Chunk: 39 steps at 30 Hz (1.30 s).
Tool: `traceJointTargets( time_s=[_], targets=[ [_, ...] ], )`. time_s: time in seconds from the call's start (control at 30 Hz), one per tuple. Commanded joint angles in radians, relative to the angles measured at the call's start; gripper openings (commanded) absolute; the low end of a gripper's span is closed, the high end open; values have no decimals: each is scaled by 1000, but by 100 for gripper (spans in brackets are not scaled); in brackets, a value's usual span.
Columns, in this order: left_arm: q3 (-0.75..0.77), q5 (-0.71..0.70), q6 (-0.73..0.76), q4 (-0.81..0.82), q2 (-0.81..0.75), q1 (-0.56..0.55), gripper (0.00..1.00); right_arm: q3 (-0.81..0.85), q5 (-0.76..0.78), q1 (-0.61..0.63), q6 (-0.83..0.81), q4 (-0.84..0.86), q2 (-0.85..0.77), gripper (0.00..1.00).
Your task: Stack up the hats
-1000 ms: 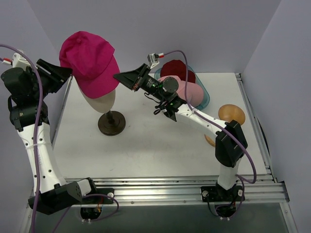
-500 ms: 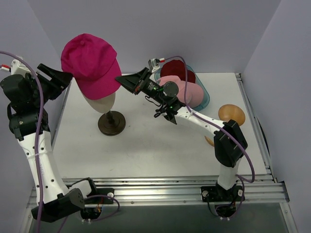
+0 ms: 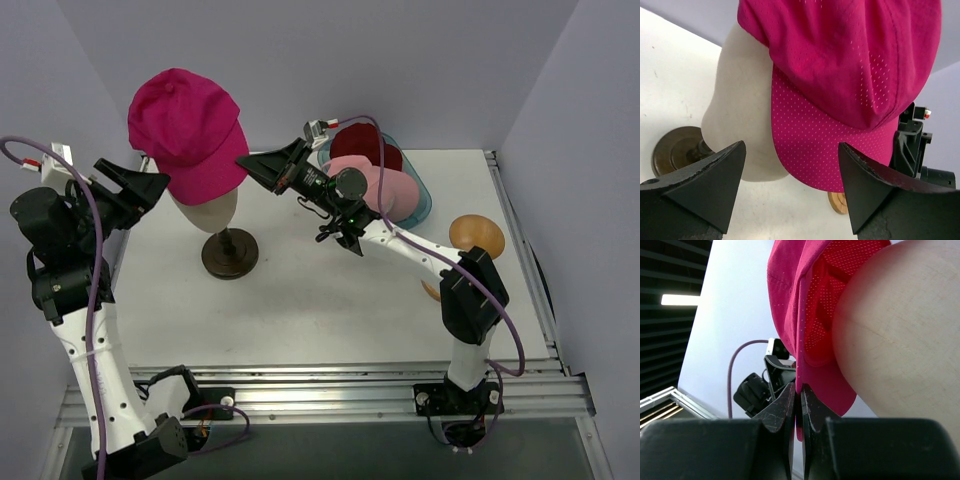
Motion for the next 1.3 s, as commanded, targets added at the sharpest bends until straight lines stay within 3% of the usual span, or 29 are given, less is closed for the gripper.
traceJointTargets(
  time_s=[0.0, 0.3, 0.53, 0.9, 1.13, 1.27],
  targets=[
    [-42, 77, -26, 86, -20, 8, 84, 71, 24, 15, 6, 93, -10, 0],
    [-121, 129, -98, 174, -45, 8, 86, 82, 21, 41, 47, 169, 31, 0],
    [-233, 183, -256, 406, -59, 8, 87, 81, 34, 44, 56, 196, 45, 0],
    [-263, 203, -350, 578, -74, 8, 87, 84, 30, 46, 87, 236, 77, 0],
    [-300, 198, -411, 658, -89, 8, 85, 70, 25, 44, 90, 245, 85, 0],
    [-303, 198, -425, 684, -92, 8, 77, 61, 25, 41, 102, 250, 87, 0]
  ],
)
